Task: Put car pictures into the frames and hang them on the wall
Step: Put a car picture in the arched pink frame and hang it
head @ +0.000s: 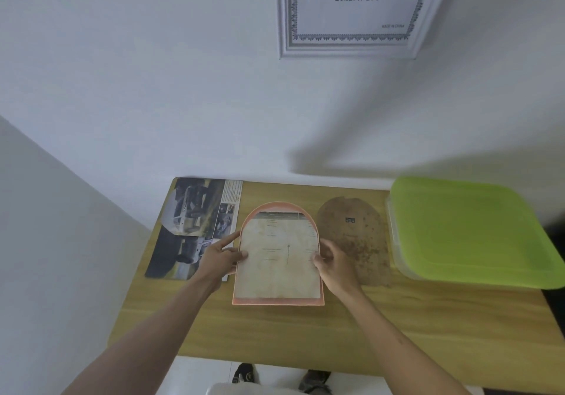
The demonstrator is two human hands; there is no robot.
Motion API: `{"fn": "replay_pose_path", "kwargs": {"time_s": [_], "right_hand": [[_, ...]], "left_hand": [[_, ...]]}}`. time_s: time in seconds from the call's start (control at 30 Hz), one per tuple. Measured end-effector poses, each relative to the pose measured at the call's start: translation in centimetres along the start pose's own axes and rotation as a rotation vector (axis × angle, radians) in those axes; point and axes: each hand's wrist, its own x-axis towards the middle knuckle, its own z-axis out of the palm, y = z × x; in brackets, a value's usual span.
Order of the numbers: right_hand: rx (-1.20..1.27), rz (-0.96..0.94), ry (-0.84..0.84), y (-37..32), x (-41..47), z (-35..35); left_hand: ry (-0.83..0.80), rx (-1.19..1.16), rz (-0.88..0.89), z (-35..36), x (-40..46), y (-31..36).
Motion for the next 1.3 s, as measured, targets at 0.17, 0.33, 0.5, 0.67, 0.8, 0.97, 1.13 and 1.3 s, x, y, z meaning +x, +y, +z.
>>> {"fn": "replay_pose_path", "kwargs": {"time_s": [0.17, 0.33, 0.5, 0.67, 0.8, 0.97, 1.13, 1.3], "right_hand": [[-0.275, -0.036, -0.016, -0.1, -0.1, 1.4], [-0.417, 0.103, -0.056, -1.3, 0.5, 2.8], [-0.358, 0.125, -0.061, -2.0, 0.3, 4.5], [-0.4, 0.165, 0.01, -2.6, 0.2, 6.4], [-0.599, 0.211, 0.058, -2.9, 0.1, 7.1], [-0.674, 0.227, 0.071, -2.7, -0.4, 8.4], [-0.753, 0.198, 0.107, -2.5, -1.4, 9.6], [-0.732, 0.21, 0.075, -2.8, -2.0, 10.2]], "left_hand": [[-0.023, -0.055, 0.009, -0.8, -0.3, -0.9], [-0.034, -0.034, 0.049, -1.3, -0.4, -2.0], [0.046, 0.354, 0.182, -1.6, -0.1, -2.2], [0.106, 0.68, 0.283, -1.5, 0.0, -2.0], [0.115, 0.765, 0.28, -1.8, 0.7, -3.2], [0.155, 0.936, 0.332, -1.5, 0.3, -4.5], [0.181, 1.229, 0.395, -1.4, 0.2, -5.5], [0.152, 1.304, 0.4, -1.8, 0.9, -6.2]]}}
